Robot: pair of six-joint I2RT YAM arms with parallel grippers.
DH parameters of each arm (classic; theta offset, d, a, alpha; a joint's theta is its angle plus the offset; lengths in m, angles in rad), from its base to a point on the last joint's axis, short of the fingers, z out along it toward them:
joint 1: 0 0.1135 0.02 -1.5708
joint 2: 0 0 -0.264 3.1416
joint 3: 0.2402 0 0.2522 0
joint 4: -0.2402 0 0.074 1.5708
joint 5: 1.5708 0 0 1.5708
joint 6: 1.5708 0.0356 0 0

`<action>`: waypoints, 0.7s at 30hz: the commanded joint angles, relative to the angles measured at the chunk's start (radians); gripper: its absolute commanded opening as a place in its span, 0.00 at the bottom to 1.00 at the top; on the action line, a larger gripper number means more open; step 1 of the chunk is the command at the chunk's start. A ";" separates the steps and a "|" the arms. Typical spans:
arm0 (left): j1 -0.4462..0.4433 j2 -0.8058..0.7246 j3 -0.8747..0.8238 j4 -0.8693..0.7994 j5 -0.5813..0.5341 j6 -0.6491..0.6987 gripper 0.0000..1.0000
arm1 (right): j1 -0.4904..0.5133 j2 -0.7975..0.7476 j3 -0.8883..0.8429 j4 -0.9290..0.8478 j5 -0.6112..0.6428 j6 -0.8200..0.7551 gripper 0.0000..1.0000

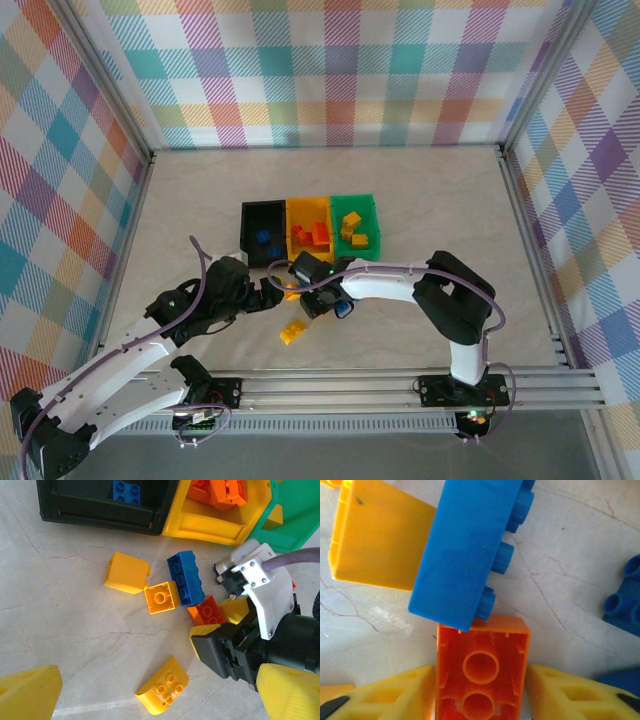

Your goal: Sort the legos into containers by color

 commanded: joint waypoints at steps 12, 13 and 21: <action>0.018 0.003 0.005 -0.035 -0.011 0.029 1.00 | -0.052 -0.236 -0.010 -0.010 -0.020 -0.010 0.32; 0.018 0.005 0.005 -0.033 -0.013 0.029 1.00 | -0.072 -0.240 0.018 -0.015 -0.024 -0.019 0.32; 0.021 0.029 -0.017 0.005 0.024 0.044 1.00 | -0.213 -0.040 0.320 -0.042 -0.043 -0.043 0.32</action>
